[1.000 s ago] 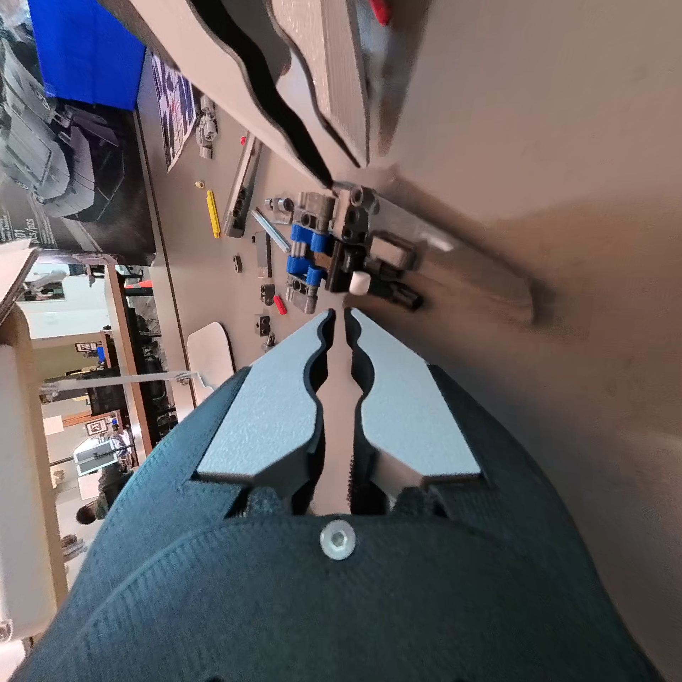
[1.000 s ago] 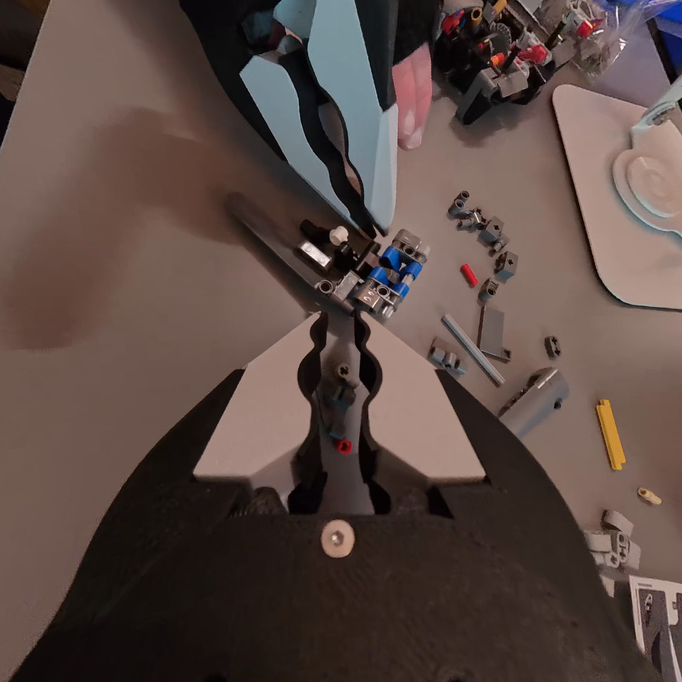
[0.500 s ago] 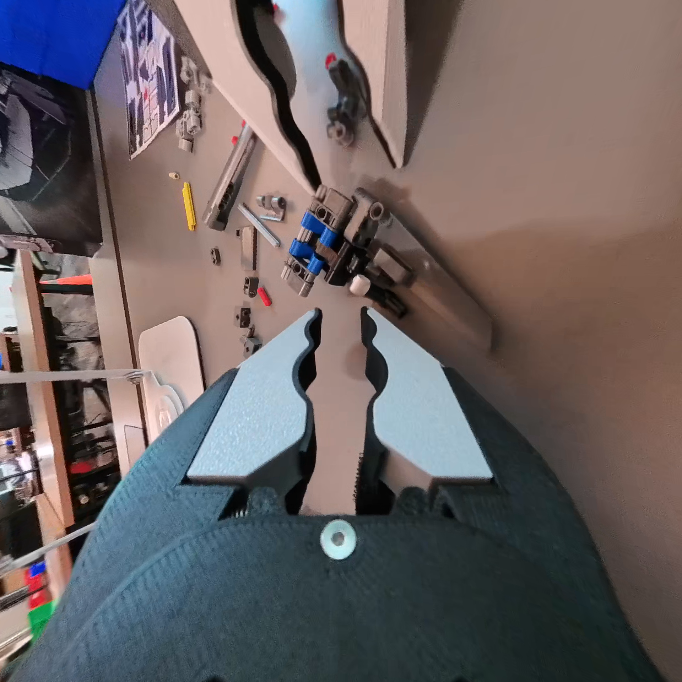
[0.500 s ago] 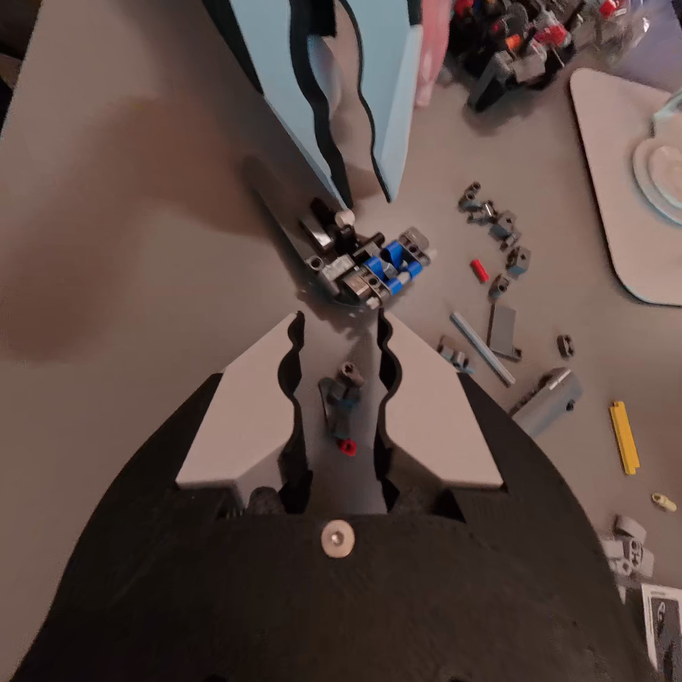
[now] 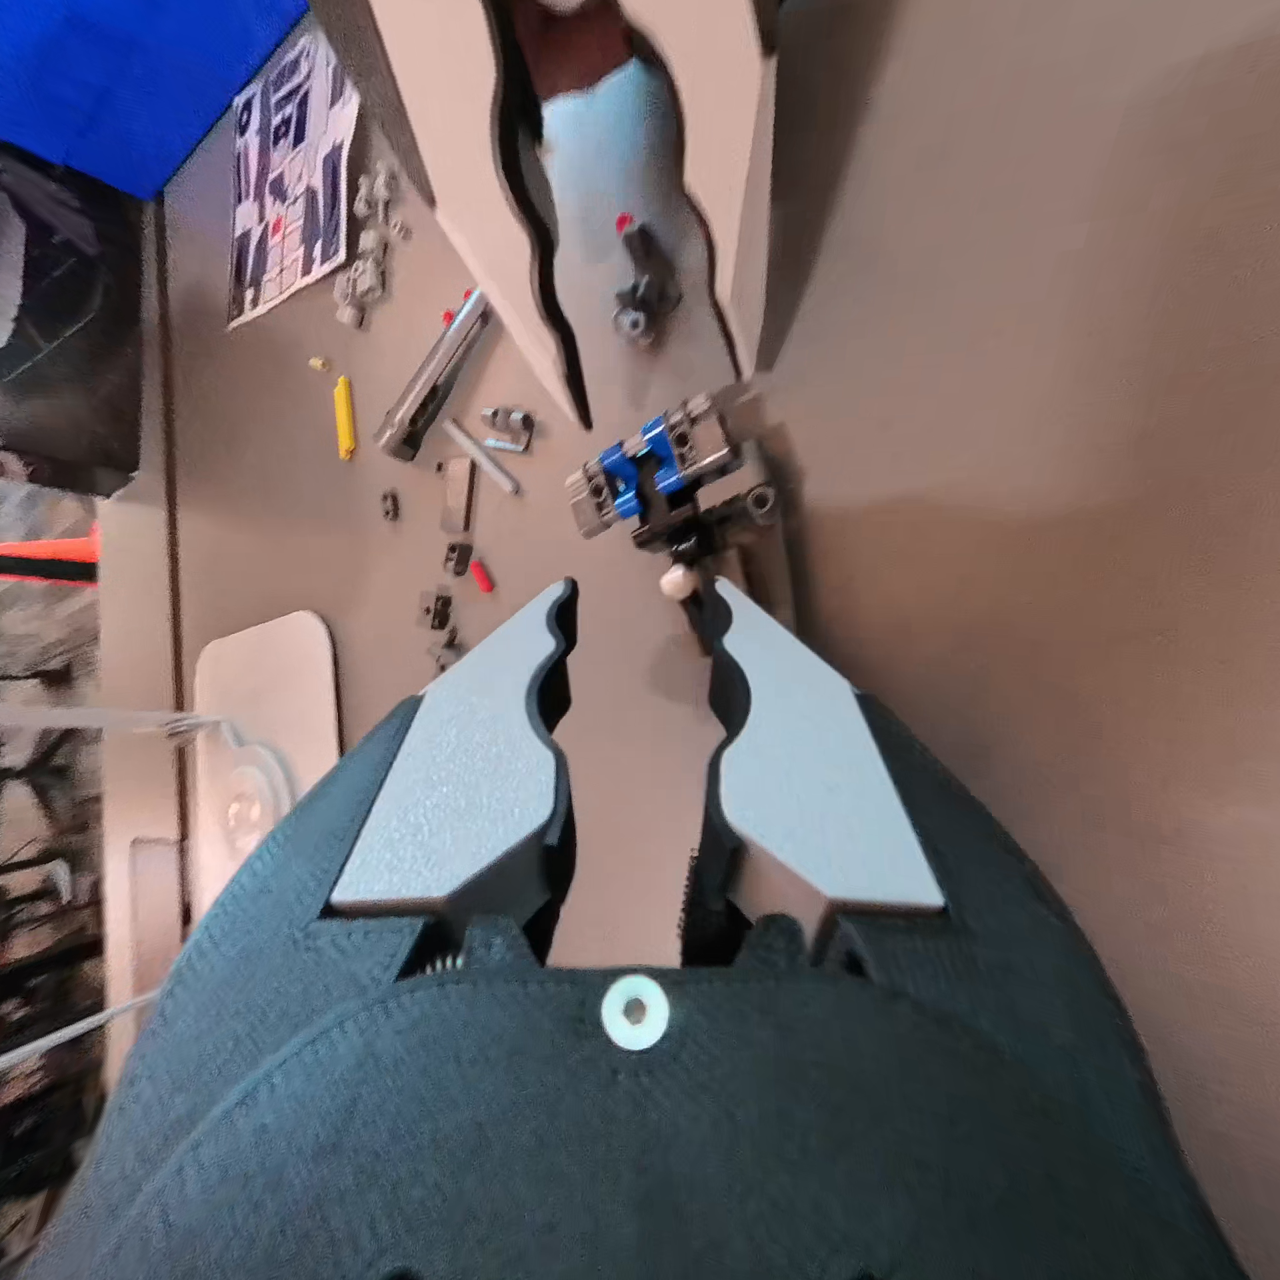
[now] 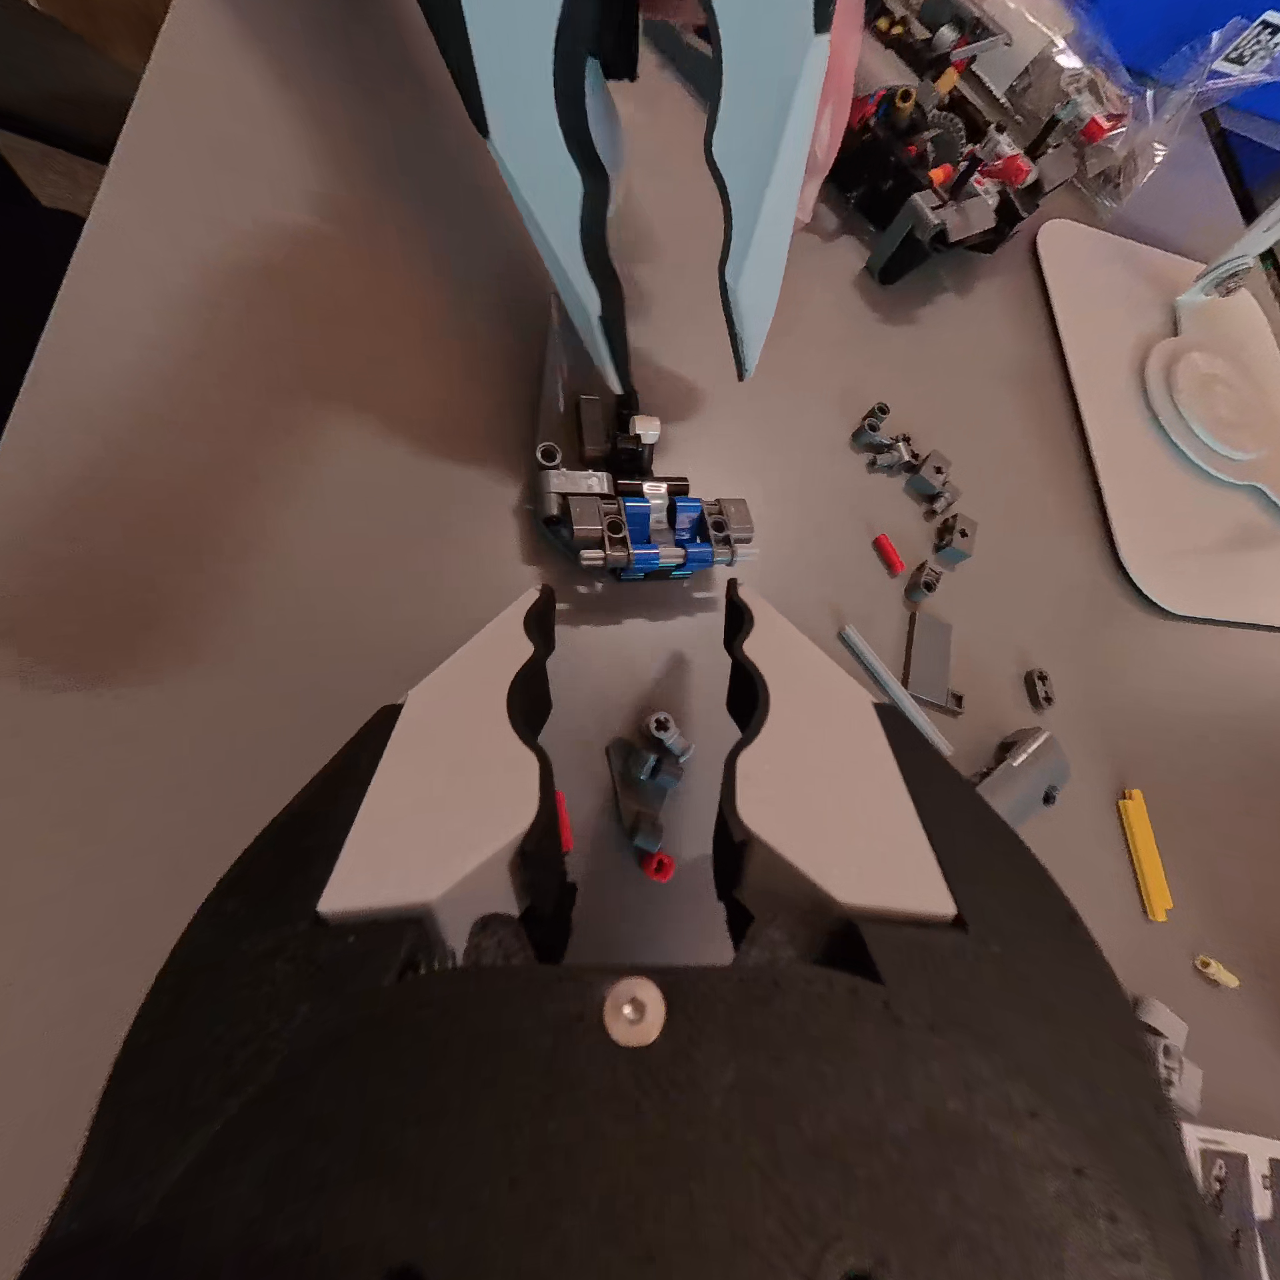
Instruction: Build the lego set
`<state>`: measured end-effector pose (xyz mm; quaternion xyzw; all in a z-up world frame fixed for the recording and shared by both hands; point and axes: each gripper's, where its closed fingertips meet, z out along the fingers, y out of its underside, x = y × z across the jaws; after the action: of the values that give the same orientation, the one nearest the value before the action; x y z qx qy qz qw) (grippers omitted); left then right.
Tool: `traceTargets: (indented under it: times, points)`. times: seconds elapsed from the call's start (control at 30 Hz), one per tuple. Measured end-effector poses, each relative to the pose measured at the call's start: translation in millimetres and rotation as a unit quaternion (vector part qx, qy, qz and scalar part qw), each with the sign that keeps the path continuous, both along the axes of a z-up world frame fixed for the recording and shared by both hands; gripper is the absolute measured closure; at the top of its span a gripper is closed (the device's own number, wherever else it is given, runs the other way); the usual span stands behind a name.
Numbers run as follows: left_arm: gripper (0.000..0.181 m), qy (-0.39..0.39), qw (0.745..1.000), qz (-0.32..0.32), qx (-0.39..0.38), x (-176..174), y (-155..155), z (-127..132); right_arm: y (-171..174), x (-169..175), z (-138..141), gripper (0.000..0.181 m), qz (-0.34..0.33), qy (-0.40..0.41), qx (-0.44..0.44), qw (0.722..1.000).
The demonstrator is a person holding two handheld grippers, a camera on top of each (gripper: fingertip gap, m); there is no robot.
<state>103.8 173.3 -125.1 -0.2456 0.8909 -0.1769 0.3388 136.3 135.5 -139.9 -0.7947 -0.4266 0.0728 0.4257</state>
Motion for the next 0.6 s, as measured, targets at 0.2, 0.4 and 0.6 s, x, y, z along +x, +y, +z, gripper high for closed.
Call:
traceTargets:
  times: [0.2,0.4,0.6]
  points:
    - [0.127,0.03,0.999,-0.011,-0.017,-1.5,-17.8,-12.4,-4.0,-10.7,-2.2,0.147,0.022,-0.006,-0.001,1.0]
    - [0.122,0.039,0.999,-0.001,0.0,-1.9,-11.6,-17.9,-13.6,-25.9,3.3,0.152,0.063,0.011,0.006,0.998]
    - [0.127,0.041,0.999,-0.005,-0.009,-1.2,-16.8,-19.1,-5.7,-10.5,9.3,0.155,0.026,0.02,0.012,0.999]
